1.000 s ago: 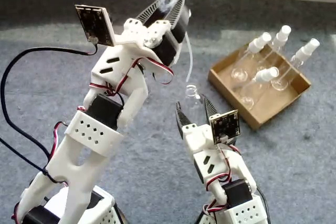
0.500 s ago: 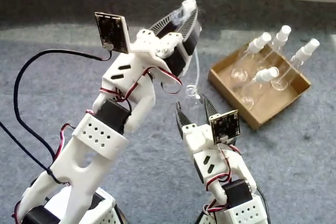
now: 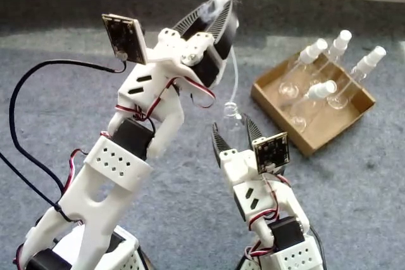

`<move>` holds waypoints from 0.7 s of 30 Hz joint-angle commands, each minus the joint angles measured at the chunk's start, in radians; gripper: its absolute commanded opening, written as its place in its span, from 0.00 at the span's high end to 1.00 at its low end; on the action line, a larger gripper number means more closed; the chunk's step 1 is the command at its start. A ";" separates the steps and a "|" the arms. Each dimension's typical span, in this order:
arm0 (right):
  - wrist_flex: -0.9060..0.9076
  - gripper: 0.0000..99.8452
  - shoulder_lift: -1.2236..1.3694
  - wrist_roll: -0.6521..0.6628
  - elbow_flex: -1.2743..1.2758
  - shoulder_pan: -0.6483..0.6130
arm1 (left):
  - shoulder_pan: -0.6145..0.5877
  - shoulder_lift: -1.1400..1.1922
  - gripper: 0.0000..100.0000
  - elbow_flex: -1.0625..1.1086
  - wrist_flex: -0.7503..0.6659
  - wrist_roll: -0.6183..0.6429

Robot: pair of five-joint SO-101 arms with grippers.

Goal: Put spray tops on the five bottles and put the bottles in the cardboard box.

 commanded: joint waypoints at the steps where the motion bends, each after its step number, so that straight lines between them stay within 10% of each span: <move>1: -0.028 0.92 -0.018 -0.005 0.044 -0.007 | -0.015 -0.031 1.00 -0.010 -0.078 -0.008; 21: -0.028 0.92 -0.018 -0.009 0.042 -0.008 | -0.005 -0.042 1.00 0.265 -0.078 -0.002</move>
